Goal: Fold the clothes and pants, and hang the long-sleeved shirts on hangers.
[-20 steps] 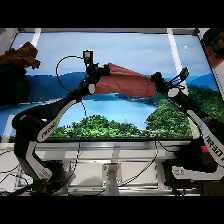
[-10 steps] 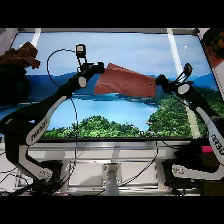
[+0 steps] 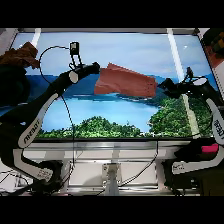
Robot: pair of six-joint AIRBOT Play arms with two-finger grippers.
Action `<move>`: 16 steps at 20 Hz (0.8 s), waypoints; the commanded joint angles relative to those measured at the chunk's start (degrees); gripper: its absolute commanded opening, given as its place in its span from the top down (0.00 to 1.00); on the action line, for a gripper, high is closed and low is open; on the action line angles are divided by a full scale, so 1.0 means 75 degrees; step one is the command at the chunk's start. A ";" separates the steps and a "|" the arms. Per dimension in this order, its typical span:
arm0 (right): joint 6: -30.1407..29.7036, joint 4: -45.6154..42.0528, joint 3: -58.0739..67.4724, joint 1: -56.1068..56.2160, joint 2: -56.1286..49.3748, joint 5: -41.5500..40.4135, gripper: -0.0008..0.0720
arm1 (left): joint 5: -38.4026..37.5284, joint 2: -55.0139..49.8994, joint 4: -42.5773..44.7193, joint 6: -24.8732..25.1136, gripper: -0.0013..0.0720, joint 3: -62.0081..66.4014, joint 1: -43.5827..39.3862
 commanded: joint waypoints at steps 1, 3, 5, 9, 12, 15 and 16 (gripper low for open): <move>-0.0437 0.1037 0.0667 -0.0047 -0.0973 0.0592 0.10 | -0.0099 0.0020 -0.0012 -0.0012 0.11 0.0009 -0.0064; -0.0280 0.0857 0.1061 0.0015 -0.1358 0.0641 0.04 | -0.0099 0.0020 -0.0012 -0.0012 0.11 0.0009 -0.0061; 0.0064 0.0493 0.1425 0.0140 -0.1687 0.0860 0.04 | -0.0099 0.0020 -0.0012 -0.0012 0.11 0.0009 -0.0061; 0.0061 0.0376 0.1900 0.0723 -0.2072 0.0947 0.05 | -0.0099 0.0020 -0.0012 -0.0012 0.11 0.0009 -0.0064; 0.0061 -0.0035 0.2180 0.1224 -0.2084 0.0306 0.24 | -0.0099 0.0029 -0.0012 -0.0012 0.11 0.0009 -0.0061; 0.0055 -0.0659 0.2498 0.1536 -0.2084 0.0178 0.80 | -0.0099 0.0079 -0.0009 -0.0012 0.11 0.0009 -0.0055; -0.0055 -0.0653 0.2585 0.1568 -0.2081 0.0187 0.96 | -0.0096 0.0090 -0.0009 -0.0009 0.11 0.0009 -0.0052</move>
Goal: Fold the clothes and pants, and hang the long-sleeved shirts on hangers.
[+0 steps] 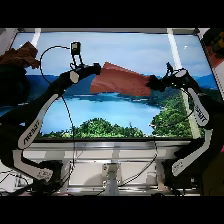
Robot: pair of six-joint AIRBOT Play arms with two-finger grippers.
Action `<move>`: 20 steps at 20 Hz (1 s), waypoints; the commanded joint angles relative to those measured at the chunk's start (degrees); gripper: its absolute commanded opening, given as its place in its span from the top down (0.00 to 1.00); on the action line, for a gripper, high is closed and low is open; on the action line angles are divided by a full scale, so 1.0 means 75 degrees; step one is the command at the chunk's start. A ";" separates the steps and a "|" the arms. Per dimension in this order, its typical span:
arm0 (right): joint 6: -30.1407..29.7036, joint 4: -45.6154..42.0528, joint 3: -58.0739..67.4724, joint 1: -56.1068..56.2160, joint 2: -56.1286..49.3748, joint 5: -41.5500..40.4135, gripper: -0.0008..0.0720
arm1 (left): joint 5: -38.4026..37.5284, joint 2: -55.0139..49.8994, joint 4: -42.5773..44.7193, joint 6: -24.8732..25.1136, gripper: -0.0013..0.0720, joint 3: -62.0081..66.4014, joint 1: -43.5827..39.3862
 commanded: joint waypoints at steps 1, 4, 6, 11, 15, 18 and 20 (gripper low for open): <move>-0.0379 -0.0332 0.0399 0.0262 0.0000 -0.0143 0.96 | 0.0006 0.0038 0.0003 0.0003 0.11 0.0009 0.0003; -0.0679 -0.0367 0.1023 0.0219 0.0286 -0.0140 0.96 | 0.0006 0.0105 0.0003 0.0000 0.11 0.0009 0.0026; -0.0737 -0.0723 0.1515 0.0189 0.0638 -0.0146 0.97 | 0.0009 0.0189 0.0006 0.0003 0.11 0.0009 0.0070; -0.0286 -0.3179 0.2270 0.0067 0.1661 -0.0154 0.97 | 0.0006 0.0688 0.0061 0.0134 0.12 0.0009 0.0318; 0.0868 -0.4392 0.2317 -0.0991 0.2299 -0.0149 0.97 | 0.0003 0.1568 0.0067 0.0670 0.12 0.0009 0.0737; 0.1705 -0.4500 0.2320 -0.2294 0.2498 0.0184 0.97 | -0.0017 0.2133 0.0064 0.0667 0.12 0.0006 0.1075; 0.2127 -0.4532 0.2314 -0.3197 0.2503 0.0755 0.97 | -0.0335 0.2419 0.0070 0.0670 0.12 0.0009 0.1247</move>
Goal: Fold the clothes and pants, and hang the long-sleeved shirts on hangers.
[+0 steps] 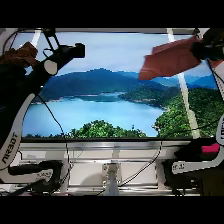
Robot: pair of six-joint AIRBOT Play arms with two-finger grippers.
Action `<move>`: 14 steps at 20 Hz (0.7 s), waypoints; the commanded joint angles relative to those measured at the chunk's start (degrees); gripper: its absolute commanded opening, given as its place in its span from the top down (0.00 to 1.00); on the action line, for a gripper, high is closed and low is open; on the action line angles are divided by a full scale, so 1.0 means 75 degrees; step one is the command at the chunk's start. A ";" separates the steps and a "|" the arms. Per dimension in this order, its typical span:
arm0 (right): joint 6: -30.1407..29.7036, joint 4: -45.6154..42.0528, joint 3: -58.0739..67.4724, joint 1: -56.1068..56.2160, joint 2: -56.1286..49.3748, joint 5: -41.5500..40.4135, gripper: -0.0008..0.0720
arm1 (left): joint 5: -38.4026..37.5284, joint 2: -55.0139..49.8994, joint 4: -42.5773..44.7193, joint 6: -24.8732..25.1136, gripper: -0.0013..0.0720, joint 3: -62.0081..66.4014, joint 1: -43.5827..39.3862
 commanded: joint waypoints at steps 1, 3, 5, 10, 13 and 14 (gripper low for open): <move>0.1000 -0.0338 0.0026 -0.1521 0.0146 0.0863 0.97 | -0.0638 0.0583 0.0020 0.0070 0.12 0.0006 0.0341; 0.1090 -0.0361 0.0023 -0.2294 0.0192 0.1358 0.97 | -0.1577 0.0801 0.0737 0.0067 0.12 0.0009 0.0428; 0.1588 -0.0667 0.0020 -0.2908 0.0335 0.1708 0.97 | -0.2454 0.0933 0.1539 0.0064 0.12 0.0006 0.0434; 0.2786 -0.2769 -0.0070 -0.3398 0.0717 0.3803 0.97 | -0.3433 0.0944 0.1565 0.0064 0.12 0.0006 0.0431; 0.2780 -0.3611 -0.0338 -0.3398 0.0807 0.5388 0.97 | -0.3783 0.0947 0.1539 0.0061 0.12 0.0006 0.0431; 0.2780 -0.3663 -0.0466 -0.3398 0.0898 0.5534 0.97 | -0.3905 0.0947 0.1539 0.0061 0.12 0.0006 0.0431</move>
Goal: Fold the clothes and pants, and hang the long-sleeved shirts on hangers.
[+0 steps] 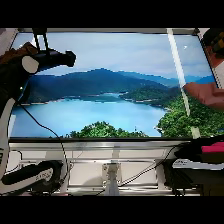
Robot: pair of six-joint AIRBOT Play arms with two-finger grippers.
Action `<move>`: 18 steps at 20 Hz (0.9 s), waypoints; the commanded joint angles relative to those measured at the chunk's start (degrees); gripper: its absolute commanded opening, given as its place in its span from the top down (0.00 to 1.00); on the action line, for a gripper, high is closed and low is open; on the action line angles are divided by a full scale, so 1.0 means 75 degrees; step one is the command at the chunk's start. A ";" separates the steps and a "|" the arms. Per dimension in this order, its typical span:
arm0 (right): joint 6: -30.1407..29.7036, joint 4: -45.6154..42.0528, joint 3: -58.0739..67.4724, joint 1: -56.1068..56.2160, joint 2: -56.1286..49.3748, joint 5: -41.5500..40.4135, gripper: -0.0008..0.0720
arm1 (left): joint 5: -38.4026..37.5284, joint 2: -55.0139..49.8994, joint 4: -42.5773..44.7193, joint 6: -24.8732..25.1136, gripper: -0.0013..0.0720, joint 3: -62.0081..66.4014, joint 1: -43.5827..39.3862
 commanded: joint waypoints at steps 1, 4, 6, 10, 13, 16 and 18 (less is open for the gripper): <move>0.0210 -0.0874 -0.0341 -0.0093 0.0239 0.1466 0.97 | -0.0533 0.0020 0.0052 0.0000 0.12 0.0006 0.0009; 0.0152 -0.0845 -0.0399 -0.0093 0.0271 0.1865 0.92 | -0.0527 0.0017 0.0052 0.0003 0.12 0.0006 0.0009; 0.0146 -0.0836 -0.0399 -0.0093 0.0274 0.1985 0.56 | -0.0527 0.0017 0.0052 0.0003 0.12 0.0006 0.0009; 0.0149 -0.0694 -0.0399 -0.0087 0.0274 0.2366 0.41 | -0.0527 0.0017 0.0052 0.0003 0.12 0.0006 0.0009; 0.0163 -0.0691 -0.0399 -0.0087 0.0274 0.2264 0.41 | -0.0527 0.0017 0.0052 0.0003 0.12 0.0006 0.0009; 0.0382 -0.0530 -0.0393 -0.0087 0.0274 0.1897 0.41 | -0.0527 0.0017 0.0052 0.0003 0.12 0.0006 0.0009; 0.0376 -0.0487 -0.0391 -0.0087 0.0274 0.1886 0.41 | -0.0527 0.0017 0.0052 0.0003 0.12 0.0006 0.0009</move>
